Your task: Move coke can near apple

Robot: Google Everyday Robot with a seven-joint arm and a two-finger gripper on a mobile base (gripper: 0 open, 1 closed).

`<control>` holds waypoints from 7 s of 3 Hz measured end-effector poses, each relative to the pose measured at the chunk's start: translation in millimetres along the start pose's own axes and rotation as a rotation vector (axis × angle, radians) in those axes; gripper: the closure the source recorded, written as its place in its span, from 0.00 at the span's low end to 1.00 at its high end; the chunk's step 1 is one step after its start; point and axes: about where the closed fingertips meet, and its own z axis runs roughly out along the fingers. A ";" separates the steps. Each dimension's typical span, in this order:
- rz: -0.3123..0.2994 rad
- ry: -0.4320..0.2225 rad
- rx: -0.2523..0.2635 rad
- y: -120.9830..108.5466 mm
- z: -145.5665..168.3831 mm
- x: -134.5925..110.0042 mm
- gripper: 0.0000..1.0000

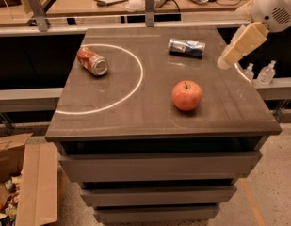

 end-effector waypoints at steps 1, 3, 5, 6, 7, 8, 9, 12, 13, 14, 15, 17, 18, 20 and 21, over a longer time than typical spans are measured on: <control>0.053 -0.105 -0.038 -7.1 34.5 -27.7 0.00; 0.175 -0.280 -0.034 -8.3 101.0 -84.8 0.00; 0.183 -0.269 -0.006 -8.9 111.7 -88.7 0.00; 0.205 -0.281 0.024 -10.7 134.9 -98.8 0.00; 0.245 -0.374 0.021 -15.1 157.7 -109.8 0.00; 0.250 -0.470 -0.013 -12.6 176.6 -128.8 0.00; 0.204 -0.480 -0.059 -2.2 190.7 -153.7 0.00; 0.154 -0.371 -0.113 45.2 238.4 -190.0 0.00; 0.169 -0.351 -0.102 46.8 250.7 -195.2 0.00; 0.186 -0.332 -0.094 46.0 261.9 -200.3 0.00; 0.199 -0.325 -0.104 51.1 276.2 -208.6 0.00; 0.215 -0.302 -0.110 60.2 305.2 -221.5 0.00; 0.209 -0.296 -0.116 61.3 321.0 -227.9 0.02; 0.201 -0.275 -0.121 59.0 332.8 -227.4 0.56; 0.212 -0.264 -0.097 50.1 329.1 -222.0 0.79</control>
Offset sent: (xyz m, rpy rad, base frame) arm 0.0813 0.1129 -0.0280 0.3618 -0.0120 -0.0565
